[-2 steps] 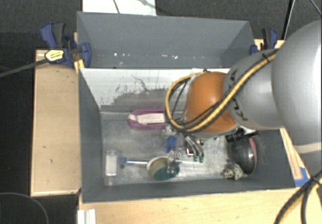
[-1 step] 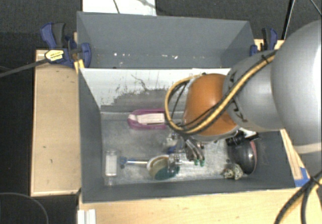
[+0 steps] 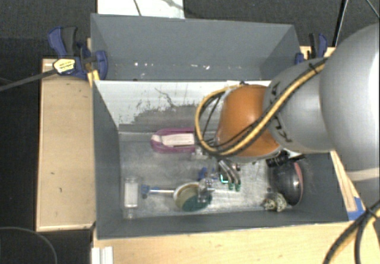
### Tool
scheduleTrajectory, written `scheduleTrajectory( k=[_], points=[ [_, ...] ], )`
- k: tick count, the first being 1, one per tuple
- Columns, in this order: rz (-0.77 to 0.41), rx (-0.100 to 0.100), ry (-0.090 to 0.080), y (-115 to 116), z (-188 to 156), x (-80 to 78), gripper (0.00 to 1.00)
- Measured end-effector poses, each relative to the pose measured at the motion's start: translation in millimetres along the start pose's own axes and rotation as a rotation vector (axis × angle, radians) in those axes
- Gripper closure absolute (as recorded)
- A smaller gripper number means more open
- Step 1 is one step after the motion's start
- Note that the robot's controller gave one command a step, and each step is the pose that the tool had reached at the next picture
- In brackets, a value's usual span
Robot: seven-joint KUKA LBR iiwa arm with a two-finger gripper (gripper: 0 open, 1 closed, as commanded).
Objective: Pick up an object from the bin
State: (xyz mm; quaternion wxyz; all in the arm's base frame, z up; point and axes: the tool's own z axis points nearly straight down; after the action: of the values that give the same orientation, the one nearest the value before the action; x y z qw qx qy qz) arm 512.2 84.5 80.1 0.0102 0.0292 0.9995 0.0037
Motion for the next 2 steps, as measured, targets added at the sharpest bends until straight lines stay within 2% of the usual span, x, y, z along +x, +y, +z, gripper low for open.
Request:
scheduleTrajectory(
  k=[1, 2],
  points=[
    [0.019, 0.006, -0.005, 37, 1, 27.1, 0.0],
    [0.12, 0.011, 0.009, 51, 2, 24.6, 0.0]
  ],
)
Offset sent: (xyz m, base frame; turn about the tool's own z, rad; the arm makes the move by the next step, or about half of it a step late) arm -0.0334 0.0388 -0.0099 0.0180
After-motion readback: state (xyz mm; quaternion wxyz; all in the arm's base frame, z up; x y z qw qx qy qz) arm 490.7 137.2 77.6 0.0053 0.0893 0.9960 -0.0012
